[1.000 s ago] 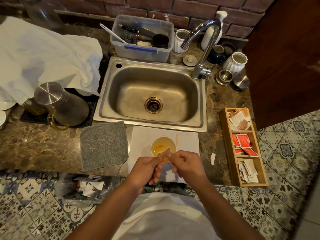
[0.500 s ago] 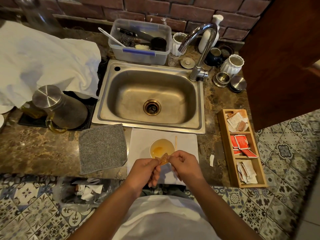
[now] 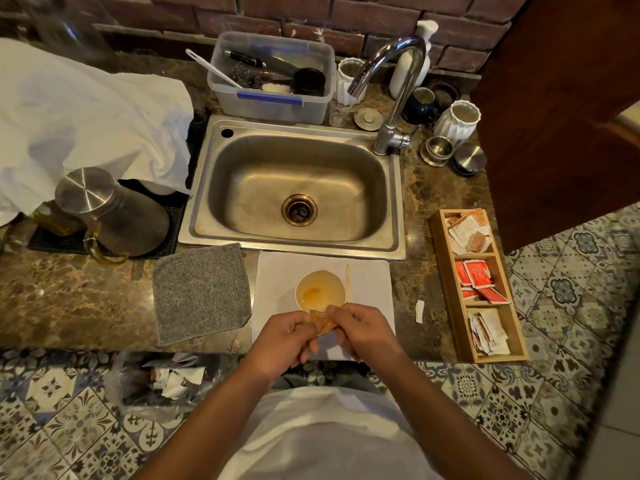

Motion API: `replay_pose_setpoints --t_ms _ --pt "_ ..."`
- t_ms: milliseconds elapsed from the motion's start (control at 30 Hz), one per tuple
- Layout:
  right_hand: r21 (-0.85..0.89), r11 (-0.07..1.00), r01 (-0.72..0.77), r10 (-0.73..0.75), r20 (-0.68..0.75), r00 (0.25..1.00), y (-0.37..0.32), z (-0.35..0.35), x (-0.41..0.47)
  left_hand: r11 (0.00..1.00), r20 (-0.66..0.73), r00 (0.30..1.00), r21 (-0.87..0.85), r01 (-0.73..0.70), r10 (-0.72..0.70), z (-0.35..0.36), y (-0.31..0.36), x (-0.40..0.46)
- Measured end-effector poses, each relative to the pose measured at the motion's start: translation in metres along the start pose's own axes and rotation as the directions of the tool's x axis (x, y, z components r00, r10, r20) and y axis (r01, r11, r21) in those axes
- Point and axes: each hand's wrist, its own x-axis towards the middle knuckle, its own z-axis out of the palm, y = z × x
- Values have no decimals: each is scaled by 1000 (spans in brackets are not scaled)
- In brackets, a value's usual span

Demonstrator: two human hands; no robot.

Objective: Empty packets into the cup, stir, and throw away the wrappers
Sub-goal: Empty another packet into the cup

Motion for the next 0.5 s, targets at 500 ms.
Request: replay_pose_setpoints --t_ms 500 --pt "7 999 47 -47 -8 999 6 0 5 997 -66 995 -3 -71 71 7 3 -5"
